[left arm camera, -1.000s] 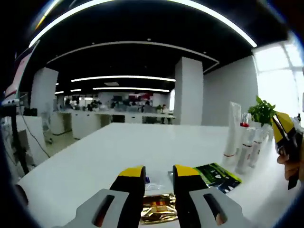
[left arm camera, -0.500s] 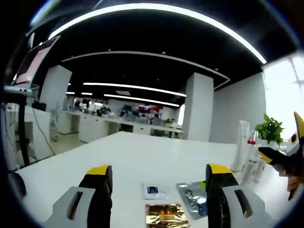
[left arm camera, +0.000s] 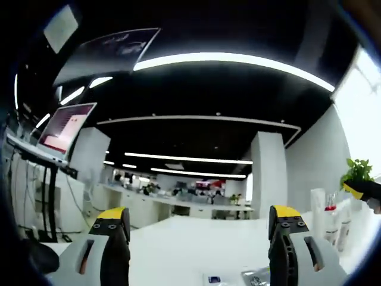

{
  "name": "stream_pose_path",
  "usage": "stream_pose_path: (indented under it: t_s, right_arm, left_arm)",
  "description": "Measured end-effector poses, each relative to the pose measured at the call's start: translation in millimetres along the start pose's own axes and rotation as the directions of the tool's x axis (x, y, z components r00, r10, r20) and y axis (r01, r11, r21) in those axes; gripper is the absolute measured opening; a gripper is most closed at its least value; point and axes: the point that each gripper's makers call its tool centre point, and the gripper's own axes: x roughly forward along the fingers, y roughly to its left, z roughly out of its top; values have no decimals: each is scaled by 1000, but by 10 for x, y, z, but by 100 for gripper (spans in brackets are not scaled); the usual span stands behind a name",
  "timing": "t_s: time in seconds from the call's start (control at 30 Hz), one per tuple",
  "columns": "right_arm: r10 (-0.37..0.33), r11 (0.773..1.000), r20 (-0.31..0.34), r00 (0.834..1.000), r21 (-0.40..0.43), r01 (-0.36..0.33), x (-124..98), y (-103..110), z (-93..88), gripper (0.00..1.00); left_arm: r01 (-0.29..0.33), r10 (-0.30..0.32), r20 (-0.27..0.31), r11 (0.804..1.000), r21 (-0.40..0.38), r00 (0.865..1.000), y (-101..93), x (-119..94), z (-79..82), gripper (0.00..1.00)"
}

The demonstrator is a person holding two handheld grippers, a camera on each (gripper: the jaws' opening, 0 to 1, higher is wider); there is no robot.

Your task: Arrange the skincare products in the storage area until every visible bottle or jar stands upright without overlapping.

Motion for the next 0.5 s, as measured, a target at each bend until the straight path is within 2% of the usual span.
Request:
stream_pose_path:
  t_s: [0.07,0.13,0.2,0.23,0.27,0.3,0.37,0.43,0.47,0.5]
  right_arm:
    - [-36,997,-22,999,-72,35,-72,-9,60,100]
    - [-129,979,-98,987,-169,112,-186,-85,50,100]
    - [-182,961,-135,974,-232,148,-294,-91,76,100]
    - [-194,957,-128,973,-241,159,-366,-38,141,100]
    - [-206,955,-122,971,-240,172,-403,-27,172,100]
    - [-253,948,-144,957,-235,215,-513,-58,190,100]
    - [-280,951,-210,937,-191,242,-668,-10,140,100]
    - [-294,953,-271,917,-162,257,-837,30,92,100]
    - [-294,954,-276,915,-149,261,-928,76,95,100]
    - [-295,954,-282,913,-142,264,-982,94,93,100]
  left_arm:
    - [26,-26,-20,999,-22,999,-48,1,7,100]
    - [61,-61,-8,997,-49,998,-155,-87,86,99]
    - [130,-132,-19,990,-60,991,-322,-177,118,99]
    - [172,-174,-31,984,-53,984,-421,-244,138,99]
    - [192,-194,-45,980,-47,980,-469,-287,144,99]
    - [231,-232,-71,973,-26,970,-552,-361,165,99]
    - [274,-272,-95,962,7,958,-637,-478,208,95]
    - [323,-319,-69,945,50,945,-707,-639,342,95]
    - [329,-325,-73,943,50,943,-711,-695,357,97]
    - [359,-354,-87,932,58,931,-740,-790,378,98]
